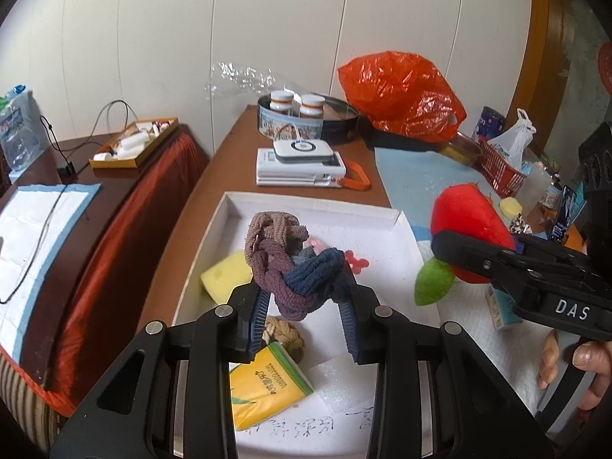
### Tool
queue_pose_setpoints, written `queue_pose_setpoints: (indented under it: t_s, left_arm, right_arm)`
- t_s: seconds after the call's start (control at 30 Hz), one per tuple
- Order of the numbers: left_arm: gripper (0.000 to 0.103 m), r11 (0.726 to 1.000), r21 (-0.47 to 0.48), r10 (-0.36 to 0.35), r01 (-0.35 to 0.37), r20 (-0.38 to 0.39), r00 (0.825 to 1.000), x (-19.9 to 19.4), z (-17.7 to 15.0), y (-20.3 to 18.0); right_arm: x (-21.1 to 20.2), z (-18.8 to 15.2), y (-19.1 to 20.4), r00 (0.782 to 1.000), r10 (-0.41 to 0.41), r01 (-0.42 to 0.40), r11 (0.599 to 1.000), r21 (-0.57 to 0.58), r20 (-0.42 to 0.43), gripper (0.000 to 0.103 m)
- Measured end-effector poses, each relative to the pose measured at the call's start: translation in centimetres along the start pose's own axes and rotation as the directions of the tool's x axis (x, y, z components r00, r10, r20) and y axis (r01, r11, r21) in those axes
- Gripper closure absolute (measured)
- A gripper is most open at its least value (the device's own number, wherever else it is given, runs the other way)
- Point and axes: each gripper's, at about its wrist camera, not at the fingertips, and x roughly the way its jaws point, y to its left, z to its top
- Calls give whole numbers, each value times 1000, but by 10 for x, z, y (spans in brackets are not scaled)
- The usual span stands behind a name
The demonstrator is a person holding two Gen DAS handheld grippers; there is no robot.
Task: Organize soft objects
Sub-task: 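Open the left tool to drop the cloth while the right tool releases the red ball in the tray, then move both tools back over the pad toward the teal tissue pack and white towel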
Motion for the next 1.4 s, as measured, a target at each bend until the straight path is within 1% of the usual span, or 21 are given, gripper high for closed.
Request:
queue_pose_setpoints:
  t_s: [0.23, 0.27, 0.3, 0.33, 0.37, 0.4, 0.43, 0.47, 0.5, 0.53, 0.63, 0.8, 1.0, 1.2, 1.4]
  left_arm:
    - [71, 1000, -8, -9, 9, -37, 999, 21, 1, 9]
    - [69, 1000, -17, -12, 12, -38, 999, 23, 2, 12]
    - [63, 1000, -25, -12, 11, -40, 999, 24, 1, 14]
    - [60, 999, -36, -13, 11, -47, 999, 26, 2, 16]
    - [49, 999, -48, -14, 12, -59, 998, 29, 1, 19]
    - [39, 998, -57, -9, 6, -64, 998, 31, 1, 21]
    - [33, 998, -64, 0, -4, -65, 998, 31, 1, 24]
    - [16, 997, -72, 11, -15, -62, 998, 31, 0, 27]
    - [3, 996, -81, 24, -29, -61, 998, 30, 0, 30]
    - [0, 995, -92, 42, -48, -62, 997, 29, -1, 34]
    - [0, 991, -116, 57, -62, -44, 997, 21, -2, 39]
    - [0, 989, -133, 61, -61, -5, 998, 4, -1, 37]
    - [0, 988, -145, 58, -51, 46, 997, -23, 1, 27]
    - [0, 989, -139, 62, -52, 70, 996, -43, -4, 12]
    - [0, 989, -137, 62, -50, 84, 995, -58, -10, -5]
  right_arm:
    - [25, -4, 0, 998, -5, 6, 1000, 11, -59, 40]
    - [29, -4, 0, 998, -2, 3, 1000, 12, -65, 40]
    - [32, -5, 1, 998, 1, 0, 1000, 15, -70, 40]
    - [36, -5, 2, 997, 0, 1, 1000, 17, -72, 35]
    - [39, -6, 2, 997, 0, 2, 1000, 22, -73, 32]
    - [41, -6, 2, 997, 5, -3, 1000, 28, -71, 17]
    - [42, -7, 3, 998, 7, -5, 1000, 30, -67, 10]
    - [41, -8, 3, 999, 0, 2, 999, 34, -54, 7]
    - [40, -8, 1, 999, 2, -1, 999, 37, -39, 0]
    - [38, -9, 0, 1000, 5, -4, 999, 45, -31, 0]
    - [31, -8, -2, 1000, -3, 4, 998, 61, -8, 0]
    - [14, -6, 5, 999, -6, 5, 999, 35, 52, 0]
    - [-5, -7, 12, 995, 18, -22, 999, 30, 101, 0]
    - [-29, -9, 19, 985, 35, -37, 999, 13, 171, 0]
    - [-52, -10, 11, 972, 29, -35, 999, 21, 233, 0]
